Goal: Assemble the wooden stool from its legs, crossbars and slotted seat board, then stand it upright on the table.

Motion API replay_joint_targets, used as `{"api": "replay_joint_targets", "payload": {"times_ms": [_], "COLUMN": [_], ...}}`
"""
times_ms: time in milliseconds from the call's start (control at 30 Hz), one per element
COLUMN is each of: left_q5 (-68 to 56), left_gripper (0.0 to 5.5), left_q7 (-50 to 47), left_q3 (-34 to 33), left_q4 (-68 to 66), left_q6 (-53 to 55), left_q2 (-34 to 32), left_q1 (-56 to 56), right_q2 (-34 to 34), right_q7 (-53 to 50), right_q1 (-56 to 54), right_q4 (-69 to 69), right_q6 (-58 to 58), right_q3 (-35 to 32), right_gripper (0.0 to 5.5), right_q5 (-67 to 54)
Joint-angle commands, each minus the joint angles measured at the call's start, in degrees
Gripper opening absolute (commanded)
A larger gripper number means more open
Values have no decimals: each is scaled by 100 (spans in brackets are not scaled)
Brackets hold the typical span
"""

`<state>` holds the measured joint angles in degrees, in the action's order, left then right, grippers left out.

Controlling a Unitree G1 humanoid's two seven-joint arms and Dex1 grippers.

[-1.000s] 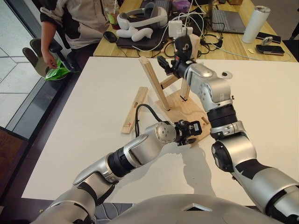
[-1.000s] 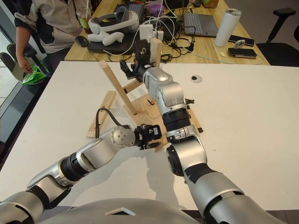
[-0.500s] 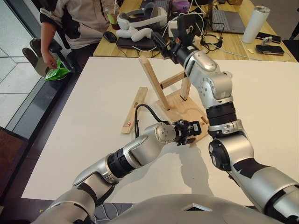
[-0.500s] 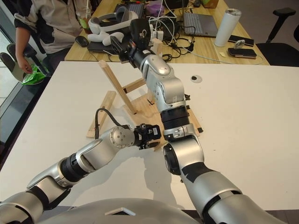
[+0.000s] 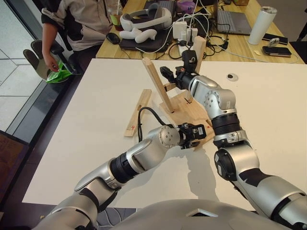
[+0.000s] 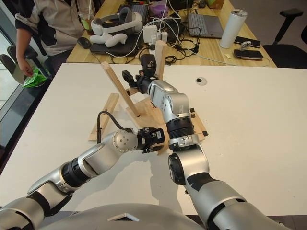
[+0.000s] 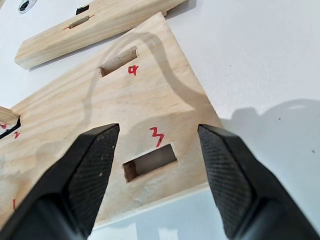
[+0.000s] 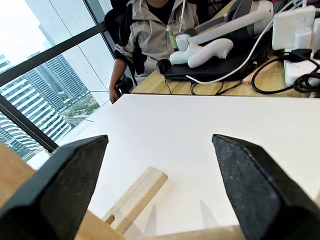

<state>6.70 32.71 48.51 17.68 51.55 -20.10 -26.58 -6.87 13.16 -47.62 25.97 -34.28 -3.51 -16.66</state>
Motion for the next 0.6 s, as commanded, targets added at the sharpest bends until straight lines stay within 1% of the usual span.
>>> {"api": "replay_joint_targets", "payload": {"times_ms": [33, 100, 133, 200, 300, 433, 533, 600], "left_q5": [163, 190, 204, 224, 251, 305, 334, 374], "left_gripper": [292, 292, 292, 292, 292, 292, 292, 292], "left_q7": [25, 38, 34, 28, 37, 79, 152, 254], "left_q3": [81, 88, 89, 89, 102, 133, 177, 258], "left_q4": [-257, -280, -302, -337, -388, -391, -356, -150], "left_q6": [131, 103, 90, 66, 24, -1, -12, 33], "left_q2": [-153, -144, -132, -111, -80, -68, -130, -298], "left_q1": [124, 128, 129, 132, 122, 116, 116, 175], "right_q2": [89, 374, 614, 1050, 1517, 1712, 1673, 1659], "right_q7": [61, 40, 52, 93, 31, 15, 26, -77], "right_q1": [-932, -1711, -2185, -2932, -3694, -4086, -4195, -4202], "right_q4": [-358, -193, 171, 1086, 2637, 3873, 4364, 4573], "right_q6": [625, 999, 1274, 1790, 2503, 3081, 3270, 3269], "right_q3": [-201, -519, -696, -908, -1021, -1024, -1008, -1010], "right_gripper": [386, 386, 386, 386, 386, 386, 386, 386], "right_q5": [-131, -241, -256, -191, 51, 280, 419, 502]}}
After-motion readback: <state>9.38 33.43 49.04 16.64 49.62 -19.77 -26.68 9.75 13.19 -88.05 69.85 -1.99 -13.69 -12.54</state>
